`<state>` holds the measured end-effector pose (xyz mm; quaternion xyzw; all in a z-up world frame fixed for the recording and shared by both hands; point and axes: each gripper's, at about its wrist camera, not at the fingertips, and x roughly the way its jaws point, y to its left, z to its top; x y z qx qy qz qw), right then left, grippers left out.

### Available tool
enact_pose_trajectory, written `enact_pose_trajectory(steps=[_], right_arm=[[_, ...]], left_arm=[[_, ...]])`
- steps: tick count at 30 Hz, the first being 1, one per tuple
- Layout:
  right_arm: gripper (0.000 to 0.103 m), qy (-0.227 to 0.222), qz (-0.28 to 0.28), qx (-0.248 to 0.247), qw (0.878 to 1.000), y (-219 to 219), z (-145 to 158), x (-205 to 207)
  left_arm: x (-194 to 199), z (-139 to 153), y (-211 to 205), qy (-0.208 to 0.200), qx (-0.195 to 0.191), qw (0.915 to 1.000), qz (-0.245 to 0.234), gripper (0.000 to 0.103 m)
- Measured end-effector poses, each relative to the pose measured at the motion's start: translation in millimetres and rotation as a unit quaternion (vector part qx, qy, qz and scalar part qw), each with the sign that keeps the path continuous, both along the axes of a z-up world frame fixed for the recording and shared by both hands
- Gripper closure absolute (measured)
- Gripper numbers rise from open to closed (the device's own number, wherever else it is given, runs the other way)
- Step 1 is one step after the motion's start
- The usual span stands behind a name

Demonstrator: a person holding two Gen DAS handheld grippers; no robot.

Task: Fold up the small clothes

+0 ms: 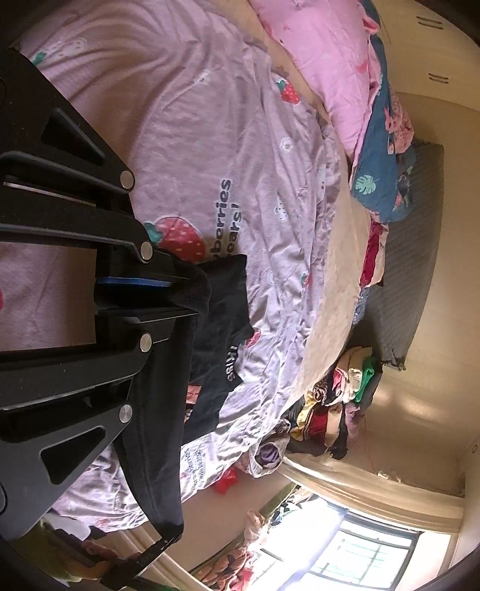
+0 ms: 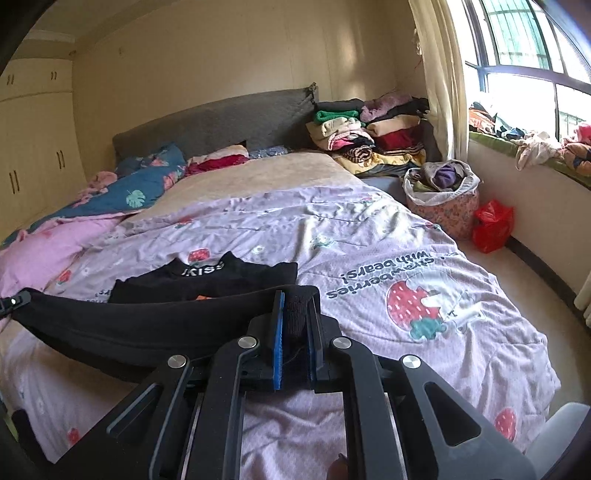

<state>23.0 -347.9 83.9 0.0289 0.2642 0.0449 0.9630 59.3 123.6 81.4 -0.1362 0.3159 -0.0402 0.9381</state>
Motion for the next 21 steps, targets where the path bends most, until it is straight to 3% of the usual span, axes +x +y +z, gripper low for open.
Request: enact_pose_trajectory(steps=[12,21], right_arm=[[0.094,0.016,-0.015,0.013,1.000,10,-3,65],[0.094,0.054,-0.025,0.037,0.998,15,-26,122]], left_arm=[[52,-4,6,0.010,0.009,0.9996,0.024,0.100],[93,-22,11,0.024,0.016,0.9989,0.038,0.100]])
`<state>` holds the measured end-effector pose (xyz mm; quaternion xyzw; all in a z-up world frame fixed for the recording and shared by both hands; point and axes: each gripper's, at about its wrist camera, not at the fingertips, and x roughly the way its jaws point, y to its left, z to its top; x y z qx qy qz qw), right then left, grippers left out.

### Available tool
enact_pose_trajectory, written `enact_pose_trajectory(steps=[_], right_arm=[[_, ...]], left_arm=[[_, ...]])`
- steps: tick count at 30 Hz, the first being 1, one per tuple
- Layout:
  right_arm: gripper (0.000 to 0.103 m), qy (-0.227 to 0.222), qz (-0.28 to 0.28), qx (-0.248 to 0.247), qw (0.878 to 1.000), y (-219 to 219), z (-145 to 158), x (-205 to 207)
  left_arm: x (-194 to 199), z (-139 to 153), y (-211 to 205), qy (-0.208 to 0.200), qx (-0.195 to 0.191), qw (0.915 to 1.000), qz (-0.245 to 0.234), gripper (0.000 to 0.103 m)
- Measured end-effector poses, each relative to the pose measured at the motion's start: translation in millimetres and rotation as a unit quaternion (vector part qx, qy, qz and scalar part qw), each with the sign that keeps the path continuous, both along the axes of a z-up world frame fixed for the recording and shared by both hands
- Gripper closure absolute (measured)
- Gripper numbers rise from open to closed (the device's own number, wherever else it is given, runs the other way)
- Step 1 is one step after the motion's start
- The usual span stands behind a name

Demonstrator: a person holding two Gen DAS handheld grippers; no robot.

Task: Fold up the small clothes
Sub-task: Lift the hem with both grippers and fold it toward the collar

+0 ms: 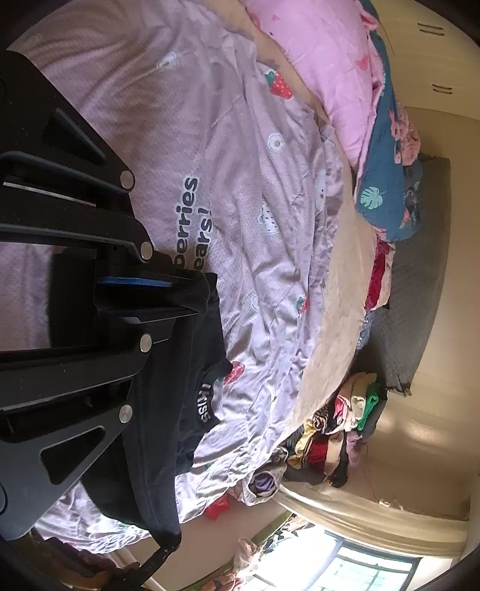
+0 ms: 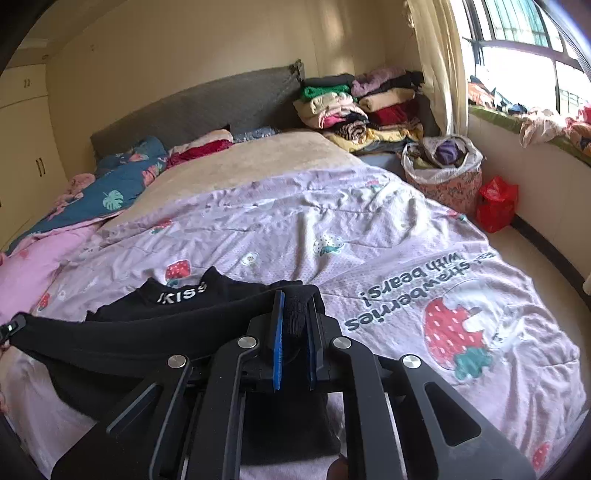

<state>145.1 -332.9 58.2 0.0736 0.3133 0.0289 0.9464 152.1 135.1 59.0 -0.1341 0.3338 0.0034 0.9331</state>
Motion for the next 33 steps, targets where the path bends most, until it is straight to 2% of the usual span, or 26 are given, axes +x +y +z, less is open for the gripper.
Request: enact_pose_trajectory(steps=[10,18,19,20,22,24,25,29,31,32,33], right_arm=[[0.094,0.025,-0.014,0.011,1.000,0,-23,44],[0.092,0.044,-0.016,0.006,0.999,-2,-47,60],[0.085,0.045,-0.017,0.002,0.999,-2,-50,61],[0.071,0.044,-0.022,-0.006,0.999,-3,-50,61],[0.056,0.036,-0.024,-0.010,0.999,-5,-51,58],[0.055,0.034,-0.017,-0.007,0.999,-6,-50,53],[0.055,0.030,-0.008,-0.008,0.999,-5,-48,50],[0.046,0.013,0.041,-0.030,0.999,10,-38,33],[0.046,0.016,0.080,-0.033,0.996,21,-37,22],[0.051,0.021,0.092,-0.035,0.995,26,-37,20],[0.059,0.027,0.105,-0.039,0.993,31,-38,17]], left_arm=[[40,-30,5,0.028,0.006,0.9995,0.009,0.099],[64,-50,4,0.043,0.015,0.9988,0.018,0.096],[65,-52,4,0.043,0.015,0.9987,0.021,0.092],[64,-52,5,0.041,0.016,0.9987,0.028,0.089],[60,-50,7,0.032,0.017,0.9986,0.038,0.086],[54,-44,6,0.019,0.018,0.9988,0.040,0.076],[52,-41,5,0.015,0.021,0.9989,0.040,0.068],[33,-30,-13,-0.003,0.028,0.9995,0.014,0.042],[24,-30,-25,-0.002,0.030,0.9995,-0.007,0.042],[19,-32,-34,0.002,0.038,0.9990,-0.022,0.044],[16,-36,-42,0.010,0.046,0.9983,-0.034,0.050]])
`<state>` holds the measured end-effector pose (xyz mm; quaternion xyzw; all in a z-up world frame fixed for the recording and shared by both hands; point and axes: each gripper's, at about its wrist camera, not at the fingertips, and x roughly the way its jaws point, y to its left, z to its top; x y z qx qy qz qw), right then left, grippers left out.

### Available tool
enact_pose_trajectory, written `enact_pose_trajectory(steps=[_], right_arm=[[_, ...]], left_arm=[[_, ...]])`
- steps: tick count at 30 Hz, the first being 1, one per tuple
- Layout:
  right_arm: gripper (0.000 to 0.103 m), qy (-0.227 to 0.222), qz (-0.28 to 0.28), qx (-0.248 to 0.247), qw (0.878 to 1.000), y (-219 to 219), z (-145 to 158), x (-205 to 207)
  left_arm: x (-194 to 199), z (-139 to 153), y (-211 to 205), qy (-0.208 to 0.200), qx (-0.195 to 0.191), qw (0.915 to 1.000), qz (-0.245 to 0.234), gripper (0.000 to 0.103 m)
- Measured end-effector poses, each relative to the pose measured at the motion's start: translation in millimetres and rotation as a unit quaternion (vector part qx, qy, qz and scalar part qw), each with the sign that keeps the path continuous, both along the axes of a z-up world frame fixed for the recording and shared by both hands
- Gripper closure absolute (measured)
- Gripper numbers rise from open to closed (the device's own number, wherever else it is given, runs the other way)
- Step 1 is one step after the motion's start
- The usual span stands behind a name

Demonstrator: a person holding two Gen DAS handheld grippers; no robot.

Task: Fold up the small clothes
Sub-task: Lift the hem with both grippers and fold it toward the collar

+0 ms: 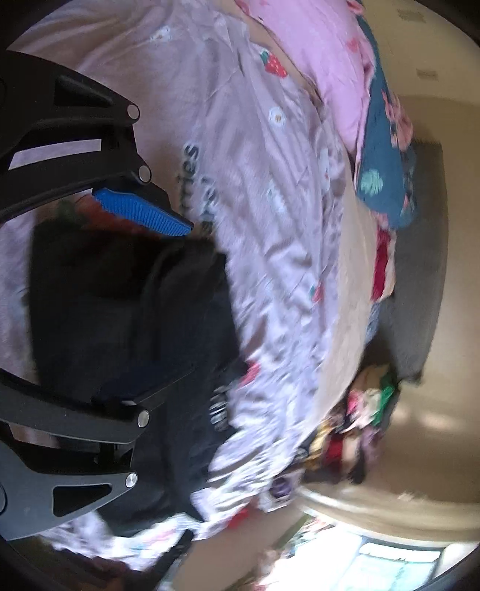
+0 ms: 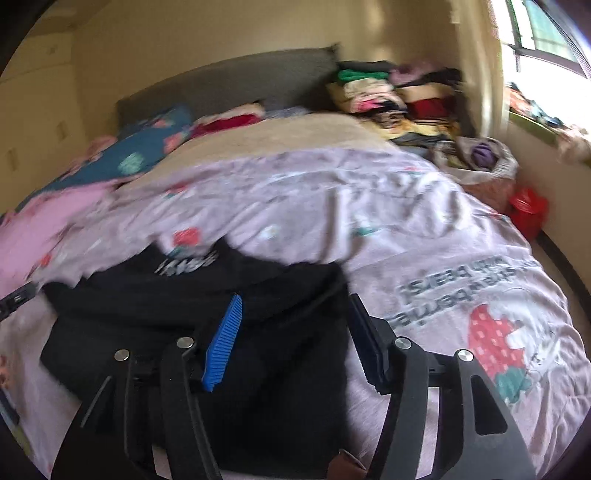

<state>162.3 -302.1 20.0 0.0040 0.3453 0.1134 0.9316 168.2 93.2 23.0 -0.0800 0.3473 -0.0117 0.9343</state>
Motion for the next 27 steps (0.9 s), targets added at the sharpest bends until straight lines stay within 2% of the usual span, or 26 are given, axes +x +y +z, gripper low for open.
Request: enact_pose_trajectory(steps=[1,2,3,5,8,13,18,27], right_arm=[[0.076,0.007,0.012,-0.006,1.000,6,-2,-2],[0.086,0.017,0.024,-0.017,0.999,12,-5,-4],[0.089,0.025,0.028,-0.025,0.999,17,-9,-4],[0.092,0.047,0.024,-0.042,0.998,23,-20,1],[0.093,0.080,0.006,-0.060,0.995,22,-43,13],[0.098,0.098,-0.006,-0.033,0.995,14,-58,38],[0.098,0.088,-0.010,-0.039,0.995,20,-59,72],[0.098,0.053,-0.042,-0.017,0.998,6,-45,99]], left_arm=[[-2,-4,-6,0.007,0.001,0.9999,-0.010,0.074],[-3,-11,-12,0.022,-0.006,0.9994,-0.026,0.095],[-1,-19,-16,0.039,-0.011,0.9986,-0.035,0.099],[5,-35,-23,0.069,0.001,0.9968,-0.042,0.100],[13,-50,-27,0.083,0.021,0.9957,-0.036,0.100],[36,-61,-26,0.089,0.042,0.9947,-0.028,0.100],[60,-61,-26,0.090,0.057,0.9941,-0.023,0.100],[100,-54,-9,0.082,0.044,0.9956,-0.003,0.100]])
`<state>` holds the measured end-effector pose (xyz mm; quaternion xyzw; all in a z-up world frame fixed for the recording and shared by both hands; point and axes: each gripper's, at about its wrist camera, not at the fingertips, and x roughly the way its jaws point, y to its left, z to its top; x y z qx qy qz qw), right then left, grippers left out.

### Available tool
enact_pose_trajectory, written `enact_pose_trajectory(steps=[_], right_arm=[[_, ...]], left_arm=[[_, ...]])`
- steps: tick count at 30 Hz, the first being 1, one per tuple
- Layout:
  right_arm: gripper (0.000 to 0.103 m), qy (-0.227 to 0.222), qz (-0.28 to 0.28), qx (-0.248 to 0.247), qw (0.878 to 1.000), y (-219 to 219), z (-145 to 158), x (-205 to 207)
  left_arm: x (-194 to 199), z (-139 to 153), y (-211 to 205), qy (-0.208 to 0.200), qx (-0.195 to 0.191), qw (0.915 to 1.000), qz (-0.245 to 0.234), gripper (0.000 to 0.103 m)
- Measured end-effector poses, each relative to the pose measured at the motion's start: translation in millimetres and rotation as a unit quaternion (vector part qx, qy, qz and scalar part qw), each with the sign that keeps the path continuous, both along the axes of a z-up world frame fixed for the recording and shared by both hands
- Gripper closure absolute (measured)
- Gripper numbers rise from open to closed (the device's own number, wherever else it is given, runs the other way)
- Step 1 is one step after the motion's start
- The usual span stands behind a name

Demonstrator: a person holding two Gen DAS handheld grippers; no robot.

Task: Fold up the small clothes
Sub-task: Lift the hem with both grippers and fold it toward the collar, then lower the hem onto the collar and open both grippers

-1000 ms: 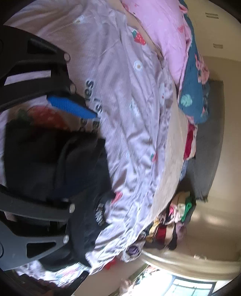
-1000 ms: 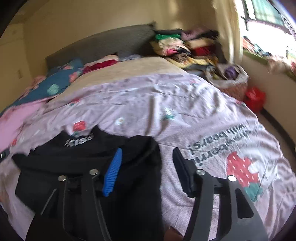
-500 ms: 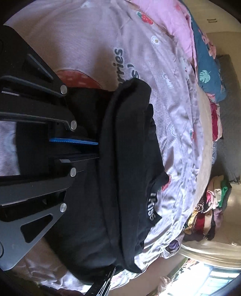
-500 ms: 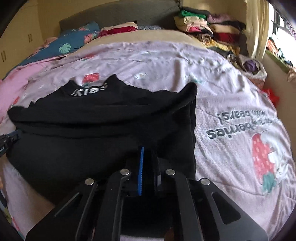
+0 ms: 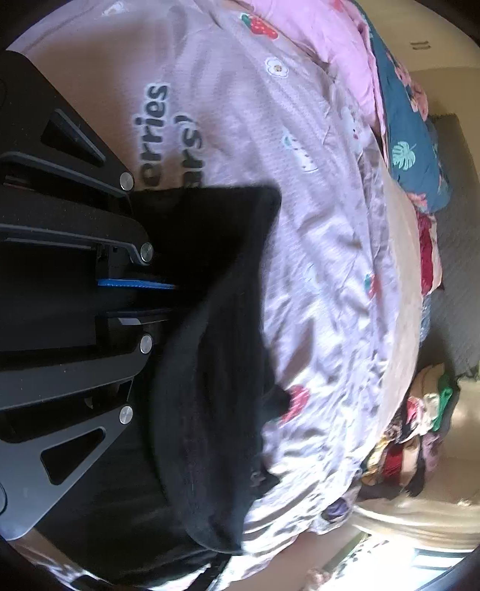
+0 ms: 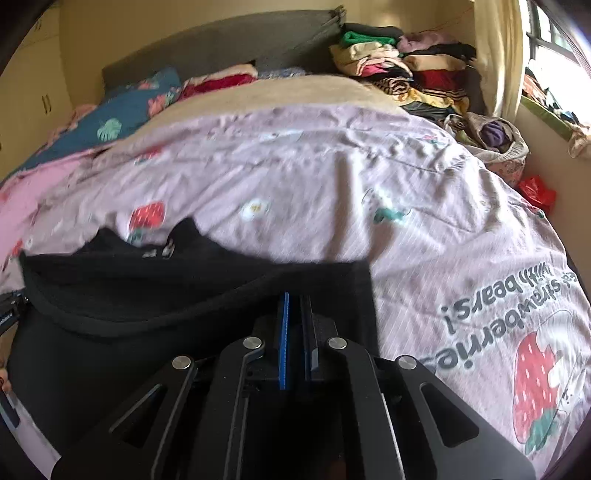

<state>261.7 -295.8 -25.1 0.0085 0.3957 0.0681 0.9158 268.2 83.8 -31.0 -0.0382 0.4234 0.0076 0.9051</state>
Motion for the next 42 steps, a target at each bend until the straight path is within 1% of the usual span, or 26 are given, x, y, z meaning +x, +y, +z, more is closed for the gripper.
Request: enact_pose_trajectory(steps=[3,4,5,6,7,8,10,12,13,14,15,16,17,18,19,20,25,27,30,34,37,42], right_arm=[[0.097,-0.002,-0.007,0.001,1.000,-9,3,0],[0.093,-0.007,-0.010,-0.005,1.000,-13,6,-1],[0.087,-0.011,-0.016,-0.010,1.000,-17,8,-1],[0.068,-0.012,-0.019,-0.013,1.000,-19,9,-1],[0.046,-0.005,-0.020,-0.015,1.000,-24,9,0],[0.041,0.000,-0.018,-0.016,1.000,-25,7,0],[0.041,0.006,-0.022,-0.016,1.000,-29,4,1],[0.043,0.018,-0.016,-0.006,1.000,-28,-2,4],[0.053,0.018,-0.014,-0.007,1.000,-27,-3,4],[0.073,0.019,-0.010,-0.011,1.000,-25,-5,4],[0.081,0.020,-0.009,-0.015,1.000,-24,-6,4],[0.093,0.018,-0.009,-0.015,1.000,-24,-6,3],[0.095,0.016,-0.009,-0.013,1.000,-25,-5,2],[0.095,0.012,-0.009,-0.009,1.000,-26,-3,1],[0.096,0.004,-0.010,-0.004,1.000,-27,1,0],[0.097,-0.007,-0.011,-0.002,1.000,-28,5,-2],[0.097,-0.063,-0.018,0.014,0.998,-31,28,-11],[0.097,-0.074,-0.023,0.016,0.997,-32,30,-12],[0.097,-0.070,-0.034,0.015,0.997,-33,24,-7],[0.097,-0.055,-0.045,0.009,0.997,-32,13,-2],[0.097,-0.036,-0.054,0.008,0.998,-33,5,1],[0.096,-0.019,-0.059,0.001,0.998,-32,0,3]], left_arm=[[4,10,13,-0.020,-0.007,0.9994,0.027,0.099],[3,14,20,-0.030,-0.016,0.9987,0.037,0.096],[-1,17,26,-0.037,-0.022,0.9981,0.044,0.088],[-2,18,30,-0.039,-0.024,0.9977,0.049,0.083],[-4,18,36,-0.037,-0.027,0.9974,0.056,0.074],[-5,16,43,-0.033,-0.035,0.9969,0.063,0.072],[-5,10,52,-0.024,-0.050,0.9960,0.071,0.071],[-2,1,57,-0.011,-0.063,0.9956,0.069,0.071],[-2,-1,56,-0.009,-0.067,0.9956,0.066,0.071],[0,-4,55,-0.005,-0.069,0.9958,0.061,0.071],[1,-6,54,-0.003,-0.069,0.9959,0.058,0.072],[1,-9,52,-0.004,-0.070,0.9961,0.055,0.079],[1,-9,51,-0.006,-0.072,0.9961,0.051,0.090],[1,-9,49,-0.010,-0.071,0.9963,0.047,0.091],[-1,-7,47,-0.017,-0.063,0.9969,0.044,0.096],[-3,-4,45,-0.026,-0.060,0.9971,0.038,0.099],[-14,18,50,-0.072,-0.063,0.9942,0.049,0.101],[-14,24,54,-0.082,-0.067,0.9930,0.052,0.101],[-10,23,56,-0.079,-0.061,0.9932,0.060,0.101],[-1,5,55,-0.052,-0.051,0.9949,0.069,0.101],[-1,-3,57,-0.041,-0.059,0.9946,0.075,0.101],[-4,-2,56,-0.040,-0.053,0.9949,0.075,0.100]])
